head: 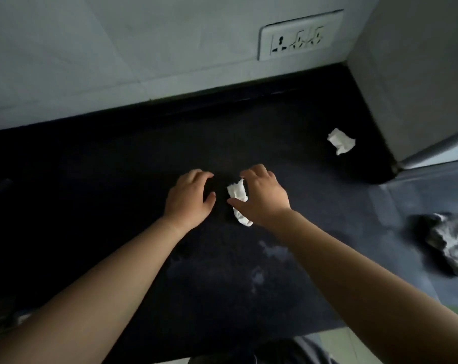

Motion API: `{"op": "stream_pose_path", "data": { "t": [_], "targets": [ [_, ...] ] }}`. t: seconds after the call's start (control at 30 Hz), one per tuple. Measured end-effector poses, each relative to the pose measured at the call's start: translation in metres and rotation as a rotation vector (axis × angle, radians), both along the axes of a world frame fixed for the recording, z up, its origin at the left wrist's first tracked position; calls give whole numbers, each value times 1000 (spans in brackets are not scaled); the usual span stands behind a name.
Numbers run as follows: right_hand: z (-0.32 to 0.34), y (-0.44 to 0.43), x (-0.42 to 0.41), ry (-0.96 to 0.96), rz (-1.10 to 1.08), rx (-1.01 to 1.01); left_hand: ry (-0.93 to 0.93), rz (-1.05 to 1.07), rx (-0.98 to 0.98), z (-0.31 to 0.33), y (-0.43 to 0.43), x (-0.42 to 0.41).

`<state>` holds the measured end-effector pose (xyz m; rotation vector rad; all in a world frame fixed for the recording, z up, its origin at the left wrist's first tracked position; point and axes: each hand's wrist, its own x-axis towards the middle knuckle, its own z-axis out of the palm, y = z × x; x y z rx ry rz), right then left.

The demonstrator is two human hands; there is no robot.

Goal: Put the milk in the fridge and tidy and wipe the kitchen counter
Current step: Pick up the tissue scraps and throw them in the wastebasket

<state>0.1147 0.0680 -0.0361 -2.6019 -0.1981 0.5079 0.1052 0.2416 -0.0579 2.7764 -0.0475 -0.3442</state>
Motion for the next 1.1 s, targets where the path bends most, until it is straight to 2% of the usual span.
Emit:
{"op": "stream_pose_path", "data": {
  "t": [0.17,0.33,0.53,0.83,0.93,1.0,1.1],
  "targets": [
    [-26,5,7,73,21,34,11,-28,120,-20,1,4],
    [-25,-18,16,105,-100,155,-24,-34,154,-28,-2,-1],
    [-4,-86,58,-125,-305,213,-80,-79,158,-21,-25,25],
    [-14,-162,101,-263,-289,-2,-110,-175,78,-26,-119,76],
    [-28,-173,103,-206,-238,-123,-64,-156,113,-37,-129,76],
    [-35,-175,101,-143,-206,-134,-46,-150,118,-42,-128,72],
    [-44,-172,89,-151,-155,-148,-42,-155,124,-44,-126,70]
  ]
}}
